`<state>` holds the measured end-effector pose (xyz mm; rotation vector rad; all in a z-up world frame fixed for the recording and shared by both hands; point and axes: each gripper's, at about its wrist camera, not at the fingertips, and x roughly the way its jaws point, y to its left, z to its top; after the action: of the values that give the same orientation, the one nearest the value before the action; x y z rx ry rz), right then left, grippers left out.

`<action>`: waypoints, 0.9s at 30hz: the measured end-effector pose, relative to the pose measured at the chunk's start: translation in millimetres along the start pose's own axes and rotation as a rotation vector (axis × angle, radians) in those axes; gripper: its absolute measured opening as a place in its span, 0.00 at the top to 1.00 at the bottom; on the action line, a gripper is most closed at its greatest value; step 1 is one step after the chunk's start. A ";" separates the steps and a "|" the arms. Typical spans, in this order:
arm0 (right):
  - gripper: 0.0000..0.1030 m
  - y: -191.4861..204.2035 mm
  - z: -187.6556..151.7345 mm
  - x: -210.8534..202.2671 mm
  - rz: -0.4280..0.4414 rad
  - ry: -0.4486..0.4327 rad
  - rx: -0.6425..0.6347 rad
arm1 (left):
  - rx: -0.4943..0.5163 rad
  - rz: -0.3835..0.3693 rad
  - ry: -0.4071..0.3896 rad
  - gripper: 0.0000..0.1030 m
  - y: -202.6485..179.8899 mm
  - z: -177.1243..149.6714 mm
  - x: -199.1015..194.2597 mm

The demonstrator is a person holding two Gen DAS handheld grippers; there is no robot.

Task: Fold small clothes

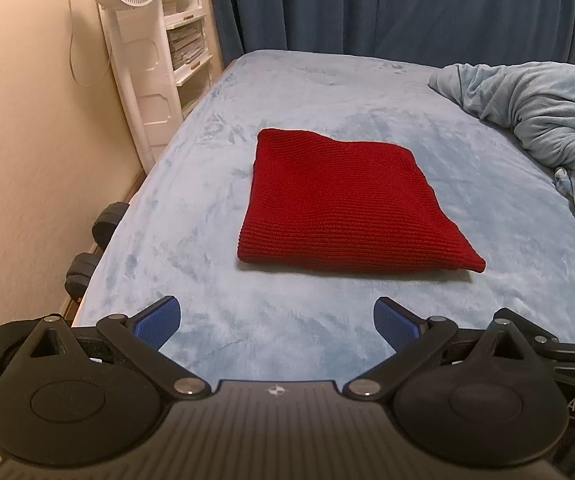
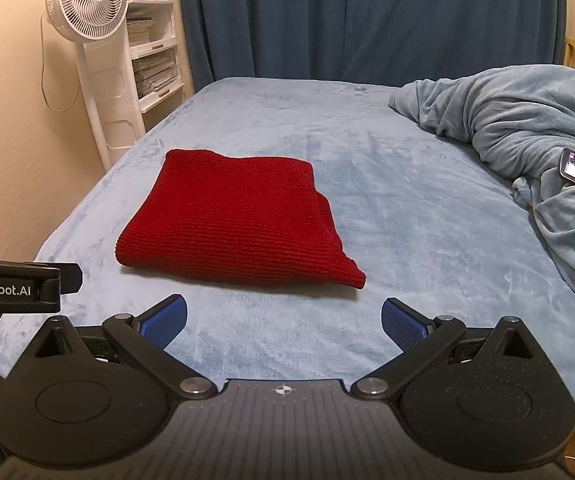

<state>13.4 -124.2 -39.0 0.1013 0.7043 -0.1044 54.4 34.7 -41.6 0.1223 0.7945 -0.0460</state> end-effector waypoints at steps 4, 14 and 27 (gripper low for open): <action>0.01 0.4 -0.1 -0.1 0.001 0.000 0.000 | -0.002 0.001 0.000 0.00 0.3 -0.4 0.0; 0.01 1.0 -0.8 0.0 0.004 -0.001 -0.002 | 0.003 0.003 0.007 0.00 0.7 -0.9 0.5; 0.01 0.9 -0.8 -0.4 0.005 -0.002 -0.006 | 0.007 0.003 0.012 0.00 2.3 -2.8 2.0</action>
<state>12.7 -123.1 -39.3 0.0973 0.7026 -0.0974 54.0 37.4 -44.7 0.1302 0.8059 -0.0450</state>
